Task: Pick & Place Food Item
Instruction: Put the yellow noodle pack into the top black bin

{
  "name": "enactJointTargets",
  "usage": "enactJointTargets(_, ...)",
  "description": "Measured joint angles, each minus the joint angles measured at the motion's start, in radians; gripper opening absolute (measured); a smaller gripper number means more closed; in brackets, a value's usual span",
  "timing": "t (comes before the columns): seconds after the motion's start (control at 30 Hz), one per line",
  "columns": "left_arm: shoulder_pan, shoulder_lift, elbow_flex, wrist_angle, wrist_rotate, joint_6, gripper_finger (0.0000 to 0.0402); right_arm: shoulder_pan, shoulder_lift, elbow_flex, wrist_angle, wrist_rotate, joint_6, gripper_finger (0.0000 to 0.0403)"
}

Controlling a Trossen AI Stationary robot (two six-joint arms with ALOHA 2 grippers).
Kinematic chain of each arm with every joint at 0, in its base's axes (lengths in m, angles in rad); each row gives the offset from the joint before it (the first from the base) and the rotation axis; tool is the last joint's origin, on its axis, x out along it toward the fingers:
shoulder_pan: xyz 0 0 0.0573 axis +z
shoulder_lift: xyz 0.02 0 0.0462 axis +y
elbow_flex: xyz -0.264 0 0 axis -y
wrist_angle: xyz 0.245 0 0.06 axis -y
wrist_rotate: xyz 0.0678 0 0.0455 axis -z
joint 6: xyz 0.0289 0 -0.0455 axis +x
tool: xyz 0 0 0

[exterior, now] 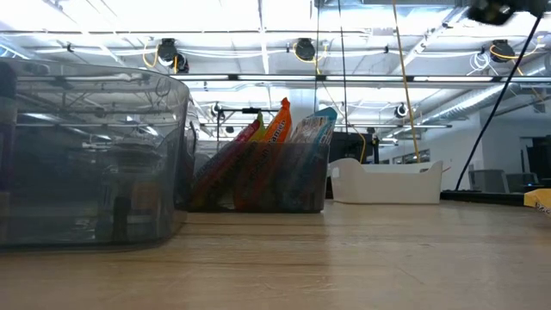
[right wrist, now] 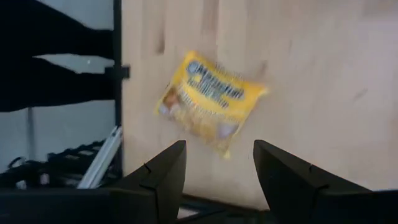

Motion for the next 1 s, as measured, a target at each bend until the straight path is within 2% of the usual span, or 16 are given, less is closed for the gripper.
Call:
enactJointTargets(0.13, -0.025, 0.0, 0.0, -0.055, 0.046, 0.024, 0.023, 0.072, -0.076, -0.168, 0.109, -0.011, 0.142, 0.0183)
enactJointTargets(0.33, -0.071, -0.003, 0.0, -0.124, 0.037, 0.02, 0.023, 0.159, -0.19, -0.457, 0.477, -0.012, 0.384, 0.0183)
enactJointTargets(0.57, -0.11, -0.003, 0.0, -0.21, 0.037, 0.011, 0.023, 0.167, -0.195, -0.741, 0.882, -0.012, 0.584, 0.0183)
enactJointTargets(0.77, -0.113, -0.003, 0.0, -0.232, 0.037, -0.013, 0.023, 0.116, -0.18, -0.825, 0.889, 0.034, 0.613, 0.0183)
enactJointTargets(1.0, -0.114, -0.003, 0.0, -0.234, 0.037, -0.035, 0.023, 0.067, -0.125, -0.834, 0.907, 0.095, 0.549, 0.0183)
